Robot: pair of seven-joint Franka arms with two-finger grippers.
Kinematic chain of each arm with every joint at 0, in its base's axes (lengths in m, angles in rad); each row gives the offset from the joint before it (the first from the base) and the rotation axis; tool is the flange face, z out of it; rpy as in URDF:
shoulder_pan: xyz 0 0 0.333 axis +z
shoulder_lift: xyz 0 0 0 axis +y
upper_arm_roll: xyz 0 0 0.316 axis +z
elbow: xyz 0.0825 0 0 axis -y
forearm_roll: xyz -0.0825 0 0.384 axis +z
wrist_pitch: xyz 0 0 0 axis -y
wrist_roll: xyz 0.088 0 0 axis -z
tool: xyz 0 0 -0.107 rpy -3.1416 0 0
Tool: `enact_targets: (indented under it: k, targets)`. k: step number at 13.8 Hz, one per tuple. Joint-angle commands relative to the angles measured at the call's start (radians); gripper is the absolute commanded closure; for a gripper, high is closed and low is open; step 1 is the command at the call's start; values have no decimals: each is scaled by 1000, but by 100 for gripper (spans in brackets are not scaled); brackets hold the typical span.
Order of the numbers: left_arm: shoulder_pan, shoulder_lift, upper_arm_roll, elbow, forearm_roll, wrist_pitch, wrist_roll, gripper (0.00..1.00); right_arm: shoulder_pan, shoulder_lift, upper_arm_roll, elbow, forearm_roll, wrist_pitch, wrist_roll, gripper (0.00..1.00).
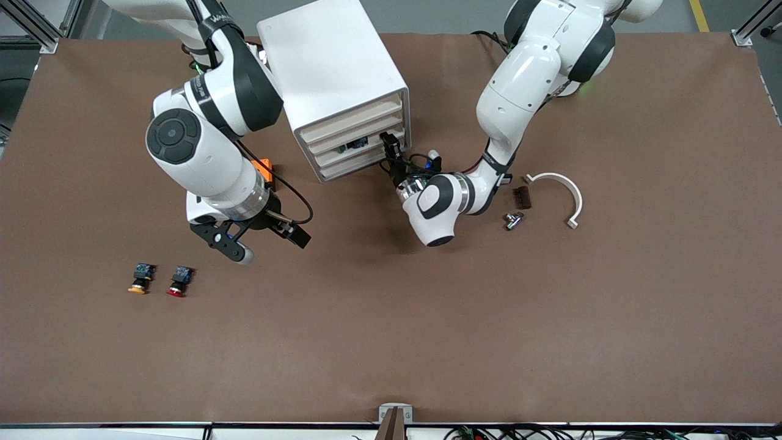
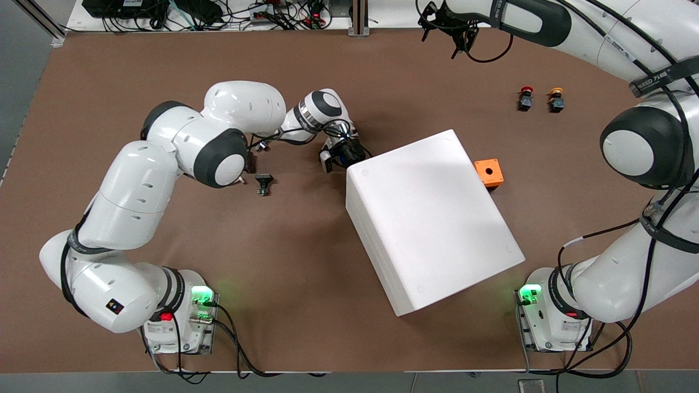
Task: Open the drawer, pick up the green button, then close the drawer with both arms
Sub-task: 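Grasp the drawer handle with the left gripper and pull the drawer open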
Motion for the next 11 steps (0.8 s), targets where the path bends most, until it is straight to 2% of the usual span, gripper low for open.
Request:
enact_targets:
  k: [1,11]
  targets:
    - [35,-1,2,2,-23,-13,4,91,3,6,4,1,13,-6,42,0]
    - [170,-14,2,14,-23,-12,4,83,93,37,2,3,9,16,223,0]
